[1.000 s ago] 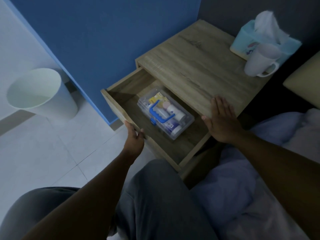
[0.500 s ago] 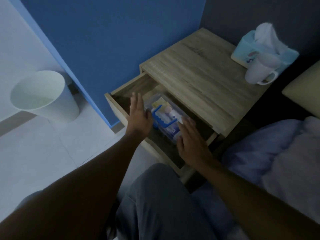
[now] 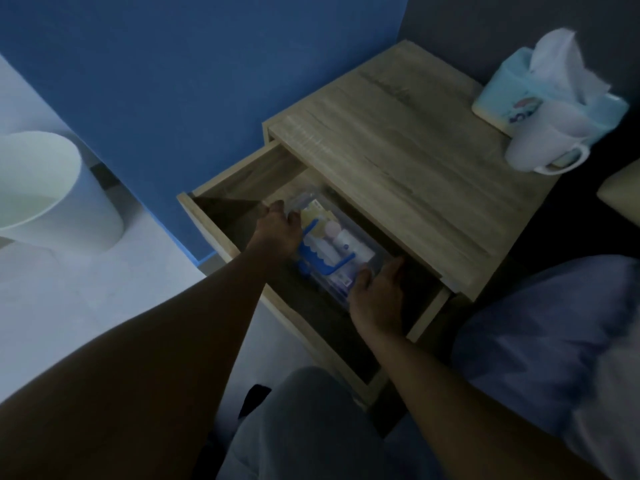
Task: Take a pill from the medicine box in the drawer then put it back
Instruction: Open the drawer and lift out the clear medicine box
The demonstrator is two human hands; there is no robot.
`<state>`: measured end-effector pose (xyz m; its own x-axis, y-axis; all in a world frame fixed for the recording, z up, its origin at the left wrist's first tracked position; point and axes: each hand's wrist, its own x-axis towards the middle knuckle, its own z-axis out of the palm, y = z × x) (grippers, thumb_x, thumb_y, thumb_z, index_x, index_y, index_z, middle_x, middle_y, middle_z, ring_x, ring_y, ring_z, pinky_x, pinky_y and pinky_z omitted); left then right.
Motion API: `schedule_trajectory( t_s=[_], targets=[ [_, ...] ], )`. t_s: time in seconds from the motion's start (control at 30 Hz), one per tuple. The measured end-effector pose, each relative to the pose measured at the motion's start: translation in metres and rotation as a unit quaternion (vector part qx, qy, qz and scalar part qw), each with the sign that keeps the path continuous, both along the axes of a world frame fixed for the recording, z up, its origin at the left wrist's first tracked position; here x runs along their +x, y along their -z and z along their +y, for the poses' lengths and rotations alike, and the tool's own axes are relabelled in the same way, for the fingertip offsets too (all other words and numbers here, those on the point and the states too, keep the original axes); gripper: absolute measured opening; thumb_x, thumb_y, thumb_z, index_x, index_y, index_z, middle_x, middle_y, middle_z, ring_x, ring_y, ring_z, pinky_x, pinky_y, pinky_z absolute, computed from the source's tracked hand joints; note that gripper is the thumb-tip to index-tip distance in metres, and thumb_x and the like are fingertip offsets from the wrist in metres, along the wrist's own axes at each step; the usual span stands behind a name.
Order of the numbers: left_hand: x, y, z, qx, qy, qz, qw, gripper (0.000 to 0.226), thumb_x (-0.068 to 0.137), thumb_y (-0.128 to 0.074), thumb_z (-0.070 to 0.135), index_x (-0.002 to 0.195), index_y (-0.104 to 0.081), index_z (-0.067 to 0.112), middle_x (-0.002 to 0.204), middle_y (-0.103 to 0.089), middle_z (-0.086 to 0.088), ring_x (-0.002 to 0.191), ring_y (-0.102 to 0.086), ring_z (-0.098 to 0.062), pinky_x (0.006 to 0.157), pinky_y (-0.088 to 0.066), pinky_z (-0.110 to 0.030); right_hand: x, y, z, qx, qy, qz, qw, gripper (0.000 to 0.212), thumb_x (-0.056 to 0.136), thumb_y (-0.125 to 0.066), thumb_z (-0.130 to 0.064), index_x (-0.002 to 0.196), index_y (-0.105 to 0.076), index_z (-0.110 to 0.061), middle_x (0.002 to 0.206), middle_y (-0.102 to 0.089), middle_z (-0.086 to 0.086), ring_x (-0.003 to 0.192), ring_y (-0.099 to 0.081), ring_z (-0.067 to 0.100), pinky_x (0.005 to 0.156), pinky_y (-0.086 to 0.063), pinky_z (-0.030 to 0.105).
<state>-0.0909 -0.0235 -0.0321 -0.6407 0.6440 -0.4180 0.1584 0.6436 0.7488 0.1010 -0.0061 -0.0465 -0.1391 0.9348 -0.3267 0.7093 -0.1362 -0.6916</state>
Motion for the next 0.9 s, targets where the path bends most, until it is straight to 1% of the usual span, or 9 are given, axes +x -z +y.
schedule_trajectory(
  t_s=[0.13,0.27,0.37,0.4,0.5,0.57,0.7,0.8,0.9],
  targets=[
    [-0.001,0.0,0.0,-0.007,-0.022,0.02,1.0,0.032,0.1,-0.043,0.034,0.123,-0.052,0.013,0.113,-0.06,-0.011,0.101,-0.063,-0.021,0.079,-0.054,-0.037,-0.009,0.002,-0.006,-0.011,0.062,0.051,0.997,0.068,0.1,-0.044,-0.038,0.155,-0.003,-0.033,0.142,-0.047,0.012,0.118,-0.058,0.027,0.087,-0.056,0.042],
    [0.0,-0.012,-0.012,-0.008,-0.04,0.03,0.999,0.028,0.1,-0.044,0.031,0.117,-0.056,0.012,0.105,-0.063,-0.011,0.092,-0.065,-0.02,0.078,-0.055,-0.036,-0.001,-0.005,-0.004,-0.037,0.101,0.111,0.988,0.06,0.101,-0.045,-0.021,0.154,-0.019,-0.031,0.148,-0.044,0.01,0.128,-0.053,0.026,0.083,-0.049,0.027],
    [0.001,-0.03,-0.025,-0.001,-0.046,0.03,0.999,0.028,0.1,-0.043,0.031,0.115,-0.058,0.012,0.103,-0.064,-0.009,0.089,-0.064,-0.018,0.082,-0.056,-0.039,0.011,-0.018,-0.008,-0.066,0.092,0.161,0.981,0.061,0.1,-0.047,-0.017,0.154,-0.021,-0.03,0.152,-0.041,0.008,0.133,-0.048,0.024,0.072,-0.043,0.013],
    [0.002,-0.038,-0.029,-0.003,-0.052,0.03,0.998,0.028,0.1,-0.043,0.031,0.113,-0.059,0.012,0.102,-0.064,-0.009,0.088,-0.064,-0.018,0.082,-0.056,-0.039,0.014,-0.025,-0.01,-0.075,0.085,0.178,0.977,0.062,0.1,-0.048,-0.017,0.154,-0.02,-0.03,0.152,-0.041,0.007,0.132,-0.048,0.025,0.073,-0.044,0.014],
    [0.004,-0.063,-0.038,-0.013,-0.074,0.032,0.997,0.029,0.099,-0.045,0.033,0.108,-0.06,0.009,0.095,-0.065,-0.009,0.079,-0.064,-0.017,0.069,-0.055,-0.034,0.02,-0.051,-0.015,-0.103,0.068,0.221,0.967,0.064,0.099,-0.05,-0.021,0.154,-0.019,-0.031,0.148,-0.045,0.007,0.128,-0.053,0.025,0.088,-0.052,0.033],
    [0.006,-0.082,-0.042,-0.024,-0.069,0.057,0.996,0.032,0.099,-0.045,0.033,0.11,-0.06,0.007,0.094,-0.065,-0.01,0.075,-0.061,-0.017,0.062,-0.049,-0.03,0.023,-0.069,-0.017,-0.101,0.059,0.234,0.965,0.062,0.099,-0.051,-0.024,0.154,-0.022,-0.029,0.142,-0.052,0.008,0.121,-0.058,0.024,0.089,-0.053,0.036],
    [0.011,-0.121,-0.042,-0.032,-0.065,0.13,0.989,0.036,0.097,-0.043,0.03,0.115,-0.06,0.004,0.097,-0.062,-0.01,0.074,-0.054,-0.016,0.054,-0.039,-0.023,0.03,-0.099,-0.013,-0.094,0.039,0.249,0.963,0.044,0.097,-0.055,-0.026,0.14,-0.048,-0.027,0.121,-0.065,0.004,0.101,-0.067,0.016,0.085,-0.058,0.038],
    [0.014,-0.147,-0.039,-0.032,-0.068,0.173,0.982,0.039,0.095,-0.044,0.029,0.12,-0.061,0.004,0.11,-0.063,-0.015,0.091,-0.058,-0.027,0.072,-0.048,-0.035,0.034,-0.118,-0.003,-0.077,0.037,0.256,0.963,0.023,0.095,-0.059,-0.026,0.117,-0.063,-0.03,0.108,-0.071,0.0,0.092,-0.07,0.013,0.083,-0.06,0.04],
    [0.013,-0.166,-0.029,-0.004,-0.07,0.182,0.981,0.041,0.095,-0.047,0.032,0.122,-0.061,0.005,0.121,-0.062,-0.018,0.11,-0.059,-0.035,0.095,-0.049,-0.041,0.036,-0.135,0.011,-0.058,0.05,0.269,0.96,0.008,0.093,-0.063,-0.029,0.097,-0.066,-0.035,0.091,-0.073,-0.005,0.079,-0.071,0.007,0.074,-0.061,0.035]
  ],
)
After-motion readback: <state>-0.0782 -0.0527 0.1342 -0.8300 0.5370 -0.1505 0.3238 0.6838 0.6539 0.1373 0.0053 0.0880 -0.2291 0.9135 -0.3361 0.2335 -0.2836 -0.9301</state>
